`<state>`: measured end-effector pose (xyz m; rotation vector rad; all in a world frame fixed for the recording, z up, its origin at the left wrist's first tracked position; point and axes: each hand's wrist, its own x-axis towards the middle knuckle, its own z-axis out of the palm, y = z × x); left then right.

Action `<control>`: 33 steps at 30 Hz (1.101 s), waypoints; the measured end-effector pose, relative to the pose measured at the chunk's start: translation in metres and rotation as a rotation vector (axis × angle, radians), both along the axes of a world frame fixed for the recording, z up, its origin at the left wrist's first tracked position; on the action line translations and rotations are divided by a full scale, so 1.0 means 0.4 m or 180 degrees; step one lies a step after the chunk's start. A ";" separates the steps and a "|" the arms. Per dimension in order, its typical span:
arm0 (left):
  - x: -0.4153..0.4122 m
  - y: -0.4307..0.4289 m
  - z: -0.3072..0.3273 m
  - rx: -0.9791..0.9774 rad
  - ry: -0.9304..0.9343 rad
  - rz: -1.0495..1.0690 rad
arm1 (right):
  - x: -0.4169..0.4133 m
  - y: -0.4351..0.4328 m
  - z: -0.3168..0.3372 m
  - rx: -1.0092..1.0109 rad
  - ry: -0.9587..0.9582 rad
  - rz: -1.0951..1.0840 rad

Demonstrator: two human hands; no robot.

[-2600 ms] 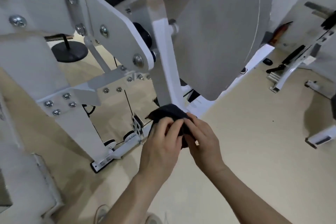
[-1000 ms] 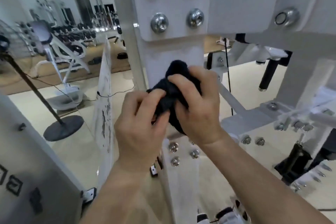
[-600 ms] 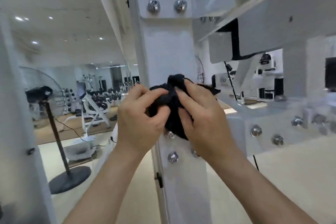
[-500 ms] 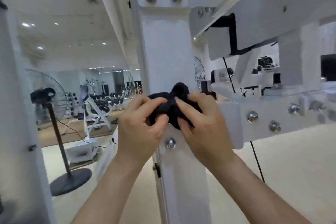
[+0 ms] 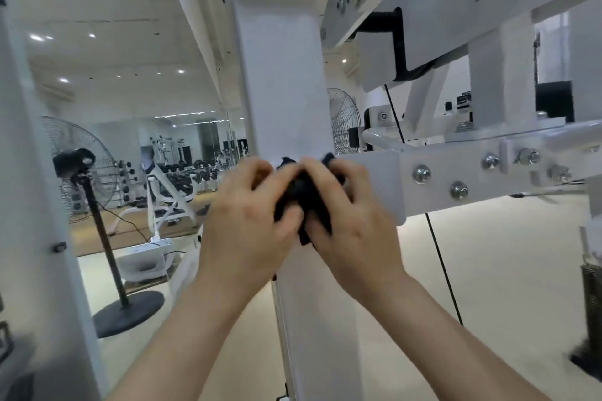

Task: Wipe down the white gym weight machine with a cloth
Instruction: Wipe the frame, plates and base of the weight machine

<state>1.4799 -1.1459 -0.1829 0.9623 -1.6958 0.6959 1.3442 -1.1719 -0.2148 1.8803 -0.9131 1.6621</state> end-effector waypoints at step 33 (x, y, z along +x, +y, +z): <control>0.007 -0.122 -0.119 0.1305 0.2329 -0.1959 | 0.022 -0.005 -0.059 -0.0274 0.0530 -0.0357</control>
